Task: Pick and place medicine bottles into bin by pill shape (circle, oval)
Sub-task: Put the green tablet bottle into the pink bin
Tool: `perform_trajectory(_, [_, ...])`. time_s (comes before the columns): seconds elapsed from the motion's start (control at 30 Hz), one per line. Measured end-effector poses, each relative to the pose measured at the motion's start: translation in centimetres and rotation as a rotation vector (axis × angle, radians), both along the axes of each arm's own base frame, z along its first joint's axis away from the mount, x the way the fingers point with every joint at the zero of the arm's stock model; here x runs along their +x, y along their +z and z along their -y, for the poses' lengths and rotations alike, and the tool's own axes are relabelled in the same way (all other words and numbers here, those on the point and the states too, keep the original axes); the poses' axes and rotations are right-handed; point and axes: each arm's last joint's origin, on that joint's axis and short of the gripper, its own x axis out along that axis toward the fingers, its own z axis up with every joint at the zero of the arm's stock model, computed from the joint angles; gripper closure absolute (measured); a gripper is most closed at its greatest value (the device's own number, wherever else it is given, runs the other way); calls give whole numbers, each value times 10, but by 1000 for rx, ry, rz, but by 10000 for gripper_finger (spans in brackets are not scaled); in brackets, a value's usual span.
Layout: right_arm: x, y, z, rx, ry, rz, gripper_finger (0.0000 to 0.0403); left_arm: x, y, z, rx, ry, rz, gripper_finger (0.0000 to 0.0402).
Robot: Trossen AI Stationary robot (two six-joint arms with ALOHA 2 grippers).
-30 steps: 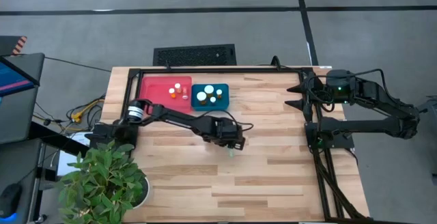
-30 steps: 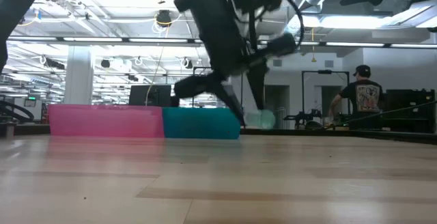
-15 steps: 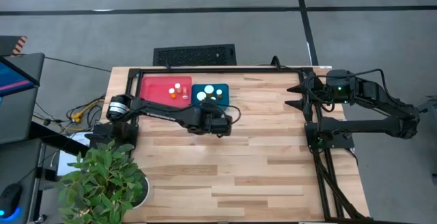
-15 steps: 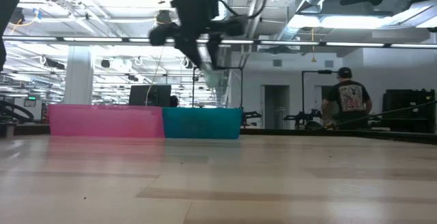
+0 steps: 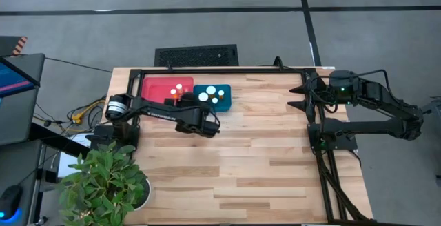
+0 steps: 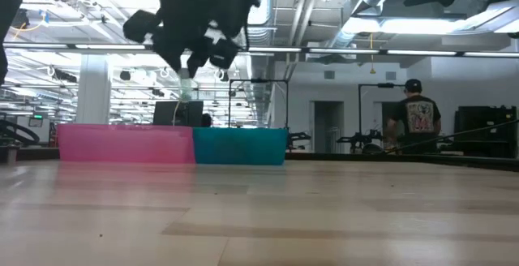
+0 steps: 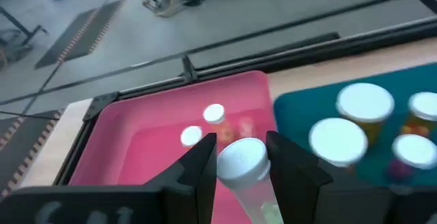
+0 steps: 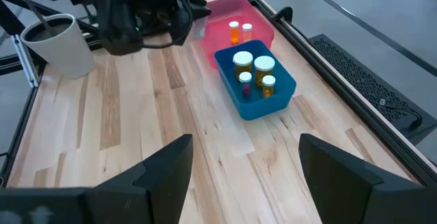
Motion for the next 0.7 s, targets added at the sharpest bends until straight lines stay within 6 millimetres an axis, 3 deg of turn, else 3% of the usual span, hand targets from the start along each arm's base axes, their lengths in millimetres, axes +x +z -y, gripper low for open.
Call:
perform_trajectory(0.3, [0, 0, 0, 8, -4, 3, 127, -35, -38, -4, 111, 158, 114, 295])
perform_trajectory(0.5, [0, 0, 0, 29, -17, 11, 127, -59, -38, -9, 177, 161, 153, 295])
perform_trajectory(0.7, [0, 0, 0, 29, -18, 11, 127, -85, -25, -18, 195, 181, 206, 295])
